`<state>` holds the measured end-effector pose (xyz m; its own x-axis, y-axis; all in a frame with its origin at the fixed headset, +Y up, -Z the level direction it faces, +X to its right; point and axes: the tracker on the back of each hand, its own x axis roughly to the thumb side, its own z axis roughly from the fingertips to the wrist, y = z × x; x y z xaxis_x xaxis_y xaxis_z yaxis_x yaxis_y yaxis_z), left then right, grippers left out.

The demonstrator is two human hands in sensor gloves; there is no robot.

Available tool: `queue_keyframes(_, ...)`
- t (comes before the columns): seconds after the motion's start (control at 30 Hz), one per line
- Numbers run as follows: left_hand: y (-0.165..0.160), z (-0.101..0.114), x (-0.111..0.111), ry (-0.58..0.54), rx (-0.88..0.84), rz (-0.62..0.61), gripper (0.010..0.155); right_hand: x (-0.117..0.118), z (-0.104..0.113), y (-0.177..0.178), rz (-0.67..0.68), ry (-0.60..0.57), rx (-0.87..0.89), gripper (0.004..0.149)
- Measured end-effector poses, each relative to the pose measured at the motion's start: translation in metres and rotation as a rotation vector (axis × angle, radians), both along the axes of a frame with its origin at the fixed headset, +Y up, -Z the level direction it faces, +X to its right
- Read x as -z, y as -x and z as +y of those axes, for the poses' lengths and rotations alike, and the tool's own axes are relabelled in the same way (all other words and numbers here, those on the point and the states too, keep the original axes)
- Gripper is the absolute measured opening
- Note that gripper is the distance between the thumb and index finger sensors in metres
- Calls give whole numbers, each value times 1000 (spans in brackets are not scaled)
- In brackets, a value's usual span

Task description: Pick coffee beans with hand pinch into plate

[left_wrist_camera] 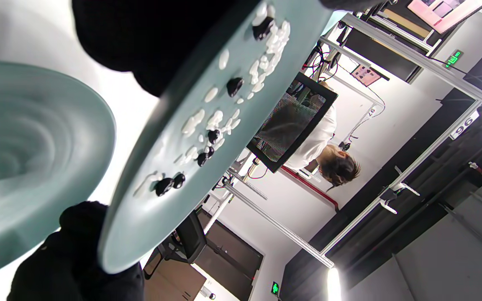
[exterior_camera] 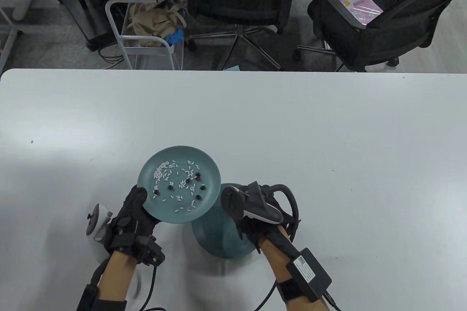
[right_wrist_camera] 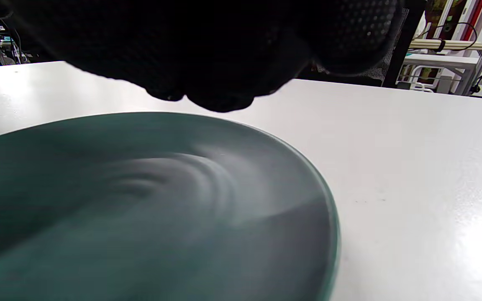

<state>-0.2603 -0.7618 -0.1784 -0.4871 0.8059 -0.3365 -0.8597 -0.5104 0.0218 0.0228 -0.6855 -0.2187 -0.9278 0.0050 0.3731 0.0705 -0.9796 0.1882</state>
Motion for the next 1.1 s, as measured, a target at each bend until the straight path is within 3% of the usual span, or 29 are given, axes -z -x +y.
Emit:
queue_keyframes(0.6,0,-1,0,-4,0,-2,59,1,3,-3,-4,-34,51,38)
queue_keyframes(0.73,-1,-1,0,-6,5,-5,59,0,17,-6,-42,-163,109,38)
queue_keyframes(0.9,-6,-4,0,2,5,-26,59,-8,43,-7,-68,-391,317,39)
queue_keyframes(1.1,-11,-4,-1,-3,5,-46,59,-23,69,10,70,-526,421,46)
